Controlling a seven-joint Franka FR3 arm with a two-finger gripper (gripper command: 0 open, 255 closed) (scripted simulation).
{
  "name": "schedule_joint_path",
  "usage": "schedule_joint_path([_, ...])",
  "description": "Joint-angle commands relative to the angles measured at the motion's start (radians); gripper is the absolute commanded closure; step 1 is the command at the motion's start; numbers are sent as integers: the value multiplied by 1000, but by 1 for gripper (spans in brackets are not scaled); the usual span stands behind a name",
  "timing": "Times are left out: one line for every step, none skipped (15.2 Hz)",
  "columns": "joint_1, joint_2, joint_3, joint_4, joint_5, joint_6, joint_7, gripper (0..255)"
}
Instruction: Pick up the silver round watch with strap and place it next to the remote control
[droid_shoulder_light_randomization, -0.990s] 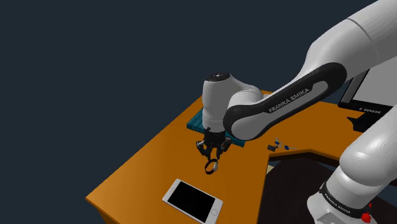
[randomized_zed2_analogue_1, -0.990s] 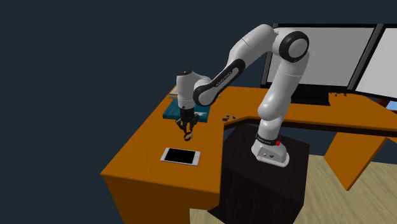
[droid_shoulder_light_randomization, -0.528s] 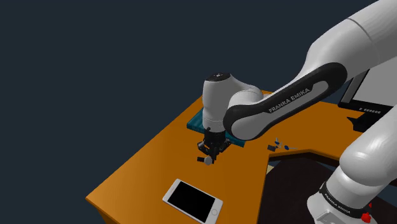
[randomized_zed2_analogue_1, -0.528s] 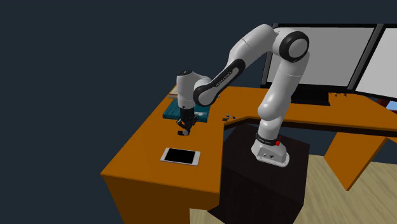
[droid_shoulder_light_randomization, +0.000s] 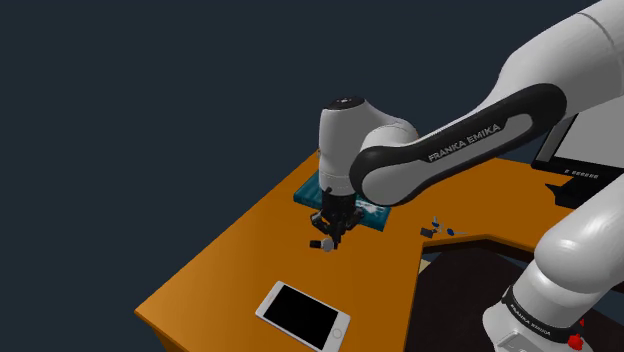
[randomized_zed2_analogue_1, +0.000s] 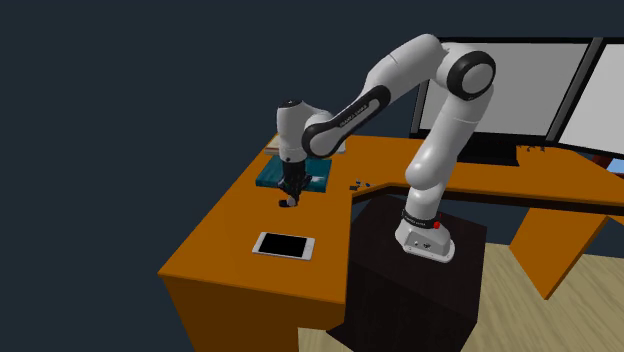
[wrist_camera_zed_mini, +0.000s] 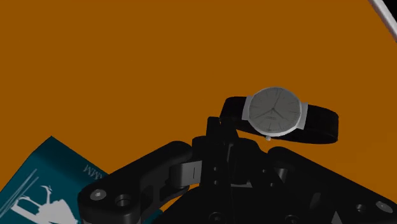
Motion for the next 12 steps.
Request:
schedule_joint_path([4,-17,-8,16,11,-30,-10,255])
schedule_joint_path([6,-26,-12,23,17,-45,-15,255])
schedule_joint_path([8,-35,-17,31,22,-60,-20,255])
schedule_joint_path([10,-43,-21,39,27,-74,-25,255])
schedule_joint_path([11,-52,-26,47,31,-89,-29,255])
schedule_joint_path([13,-59,-30,55,35,-103,-33,255])
schedule_joint_path([14,-67,-35,63,39,-118,-37,255])
schedule_joint_path([16,-74,-39,72,42,-132,-40,255])
schedule_joint_path([17,-80,-43,81,45,-147,-43,255])
schedule_joint_path([18,-87,-47,90,48,-161,-47,255])
schedule_joint_path([19,-93,-51,99,50,-175,-49,255])
schedule_joint_path([20,-98,-55,108,52,-190,-52,255])
